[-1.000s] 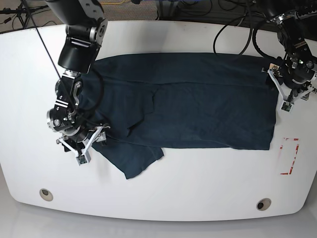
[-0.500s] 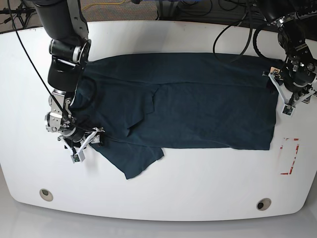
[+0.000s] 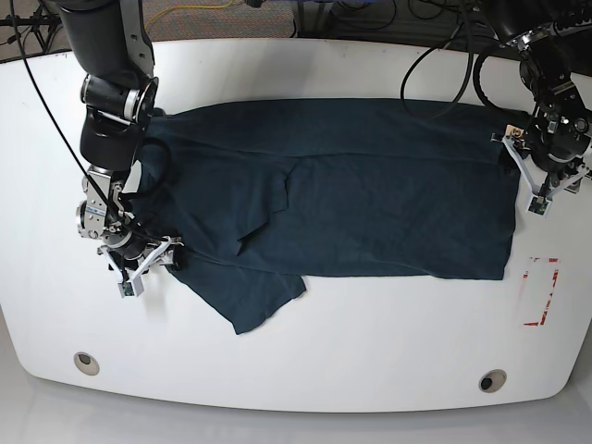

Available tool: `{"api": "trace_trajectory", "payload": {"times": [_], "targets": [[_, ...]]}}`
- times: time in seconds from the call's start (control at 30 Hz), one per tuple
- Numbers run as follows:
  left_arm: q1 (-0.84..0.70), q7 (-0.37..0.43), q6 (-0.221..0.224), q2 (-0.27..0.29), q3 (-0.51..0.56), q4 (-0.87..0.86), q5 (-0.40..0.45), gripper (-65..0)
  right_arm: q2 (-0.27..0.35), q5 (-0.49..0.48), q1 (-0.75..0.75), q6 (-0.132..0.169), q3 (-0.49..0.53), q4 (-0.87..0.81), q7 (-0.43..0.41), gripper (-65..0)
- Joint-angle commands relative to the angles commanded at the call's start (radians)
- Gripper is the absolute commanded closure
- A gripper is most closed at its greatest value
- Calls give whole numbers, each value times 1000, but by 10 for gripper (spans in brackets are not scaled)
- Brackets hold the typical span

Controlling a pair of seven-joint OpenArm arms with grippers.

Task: Fold the T-shirt properly
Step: 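Drag the pinched fabric with the right gripper toward the shirt edge, then move the left gripper to the shirt's other edge and grasp it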

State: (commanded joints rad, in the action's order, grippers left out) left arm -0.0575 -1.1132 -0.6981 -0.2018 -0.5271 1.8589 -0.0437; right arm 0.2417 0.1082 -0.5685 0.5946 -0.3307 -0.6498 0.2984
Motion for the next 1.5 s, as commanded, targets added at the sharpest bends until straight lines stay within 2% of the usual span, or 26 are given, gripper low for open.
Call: {"api": "trace_trajectory", "payload": {"times": [0.37, 0.43, 0.5, 0.53, 0.57, 0.67, 0.7, 0.8, 0.9, 0.97, 1.13, 1.5], "targets": [[38, 3, 0, -5, -5, 0, 5, -421, -54, 2, 6, -8, 0, 0, 0, -406], [52, 3, 0, -6, -8, -3, 6, -421, -58, 2, 6, -8, 2, 0, 0, -358], [66, 5, 0, -18, -12, -14, 6, -422, -58, 2, 8, -8, 2, 0, 0, -262], [69, 5, 0, -21, -15, -18, 6, -422, -60, 2, 8, -8, 2, 0, 0, -238], [87, 8, 0, -28, -25, -35, 6, -424, -61, 2, 8, -8, 2, 0, 0, -162], [144, 29, 0, -32, -46, -95, 6, -426, -63, 2, 8, -8, 3, 2, 2, -41], [164, 41, 19, -38, -52, -120, 6, -428, -63, 2, 8, -8, 3, 2, 2, -25], [218, 84, 114, -57, -54, -213, 6, -429, -63, 2, 8, -8, 3, 2, 2, -21], [270, 132, 179, -83, -52, -318, 6, -431, -63, 2, 9, -8, 3, 2, 2, -19], [310, 167, 202, -94, -52, -405, 5, -450, -63, 2, 9, -6, 3, 2, 3, -19], [414, 245, 206, -118, -54, -638, 5, -532, -63, 2, 9, -6, 3, 2, 20, -19], [559, 419, 206, -120, -52, -984, 2, -540, -63, 2, 9, -5, 3, 0, 23, -17]]}}
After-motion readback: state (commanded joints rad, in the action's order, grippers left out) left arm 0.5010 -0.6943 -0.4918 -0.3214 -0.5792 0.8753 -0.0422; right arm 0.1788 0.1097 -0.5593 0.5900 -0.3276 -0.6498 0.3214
